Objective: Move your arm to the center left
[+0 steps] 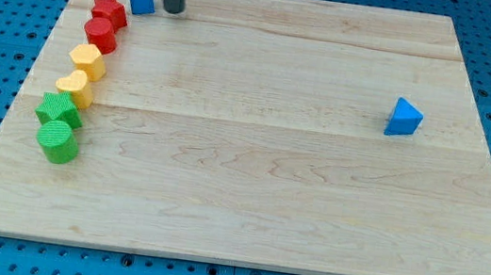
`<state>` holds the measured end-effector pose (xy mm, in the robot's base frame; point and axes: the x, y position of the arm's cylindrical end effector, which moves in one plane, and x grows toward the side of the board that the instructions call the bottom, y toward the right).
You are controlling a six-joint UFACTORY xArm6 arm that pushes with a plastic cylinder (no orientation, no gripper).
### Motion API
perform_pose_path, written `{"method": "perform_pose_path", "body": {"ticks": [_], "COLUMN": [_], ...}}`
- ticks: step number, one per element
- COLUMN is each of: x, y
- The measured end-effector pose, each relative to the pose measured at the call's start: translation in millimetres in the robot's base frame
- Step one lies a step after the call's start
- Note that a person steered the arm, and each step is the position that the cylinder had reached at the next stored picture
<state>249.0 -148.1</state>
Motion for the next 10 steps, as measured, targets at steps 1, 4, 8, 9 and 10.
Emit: {"method": "perform_pose_path", "body": {"ticks": [1,4,8,9,10], "x": [0,0,50,87,133], "y": [-41,141,313,375,359]}}
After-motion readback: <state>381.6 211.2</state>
